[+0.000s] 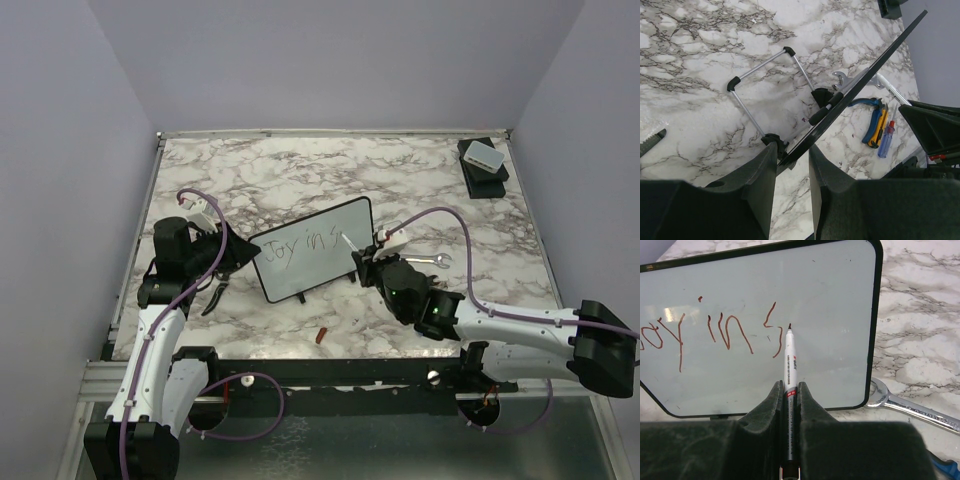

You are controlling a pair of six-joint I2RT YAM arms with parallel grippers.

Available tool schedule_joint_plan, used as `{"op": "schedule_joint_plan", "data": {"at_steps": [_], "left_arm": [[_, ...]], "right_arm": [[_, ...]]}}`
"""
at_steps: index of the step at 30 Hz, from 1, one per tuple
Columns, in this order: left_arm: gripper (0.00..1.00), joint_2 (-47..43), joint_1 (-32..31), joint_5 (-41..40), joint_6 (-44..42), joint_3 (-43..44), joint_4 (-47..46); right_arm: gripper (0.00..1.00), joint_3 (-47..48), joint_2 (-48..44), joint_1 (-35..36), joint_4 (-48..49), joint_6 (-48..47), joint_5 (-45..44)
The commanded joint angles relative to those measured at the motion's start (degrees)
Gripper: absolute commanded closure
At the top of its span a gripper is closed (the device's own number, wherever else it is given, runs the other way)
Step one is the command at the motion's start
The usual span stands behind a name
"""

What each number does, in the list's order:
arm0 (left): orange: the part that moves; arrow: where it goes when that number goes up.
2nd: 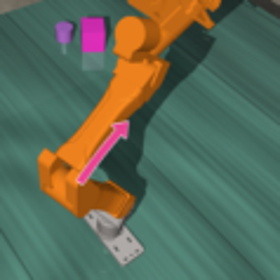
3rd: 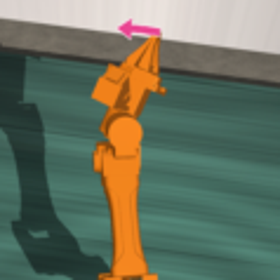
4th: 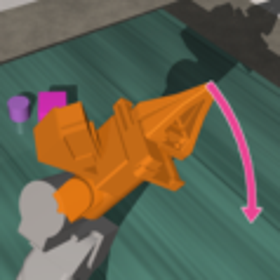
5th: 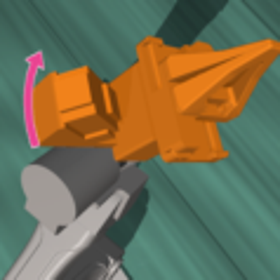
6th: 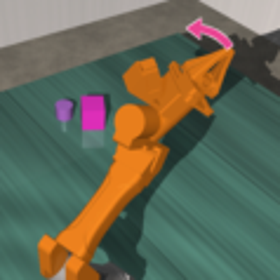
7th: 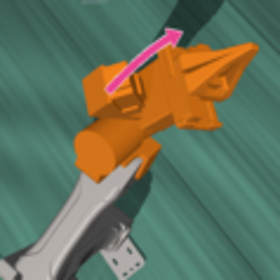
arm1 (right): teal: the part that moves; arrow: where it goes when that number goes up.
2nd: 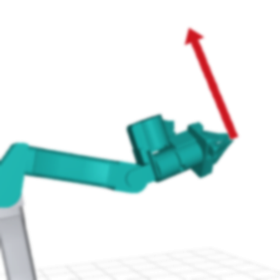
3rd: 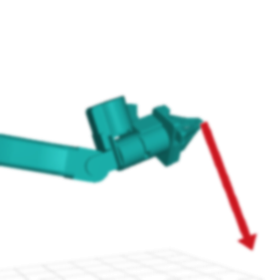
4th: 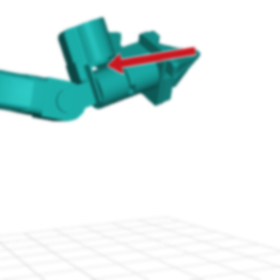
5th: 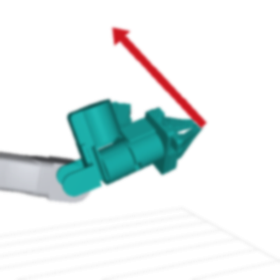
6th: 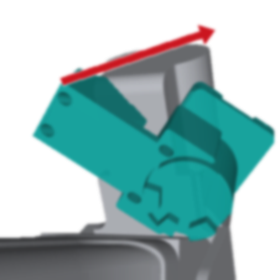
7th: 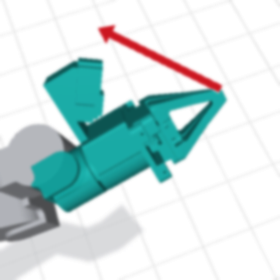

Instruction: Write a sentence on the whiteboard

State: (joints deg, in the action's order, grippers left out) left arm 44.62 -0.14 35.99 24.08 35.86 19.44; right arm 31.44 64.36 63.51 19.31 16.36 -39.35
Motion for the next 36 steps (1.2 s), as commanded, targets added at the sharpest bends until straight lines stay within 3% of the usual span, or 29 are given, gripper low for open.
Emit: {"op": "schedule_joint_plan", "data": {"at_steps": [1, 12, 28, 36], "left_arm": [[0.67, -0.76, -0.39, 0.13, -0.01, -0.44, 0.33], [0.67, -0.68, -0.39, 0.22, -0.06, -0.44, 0.33], [0.67, -0.63, -0.39, 0.18, -0.08, -0.44, 0.33], [0.67, -0.68, -0.39, 0.21, -0.04, -0.51, 0.32]], "right_arm": [[0.99, 1.02, 0.92, -0.32, -0.17, 0.68, -1.27], [1.0, -1.39, -0.03, -0.31, -5.45, 7.03, 0.64], [1.0, 2.5, 0.41, -0.39, 1.96, -2.88, -2.63], [0.99, 2.68, 0.86, -0.39, 1.36, -3.09, -4.5]]}}
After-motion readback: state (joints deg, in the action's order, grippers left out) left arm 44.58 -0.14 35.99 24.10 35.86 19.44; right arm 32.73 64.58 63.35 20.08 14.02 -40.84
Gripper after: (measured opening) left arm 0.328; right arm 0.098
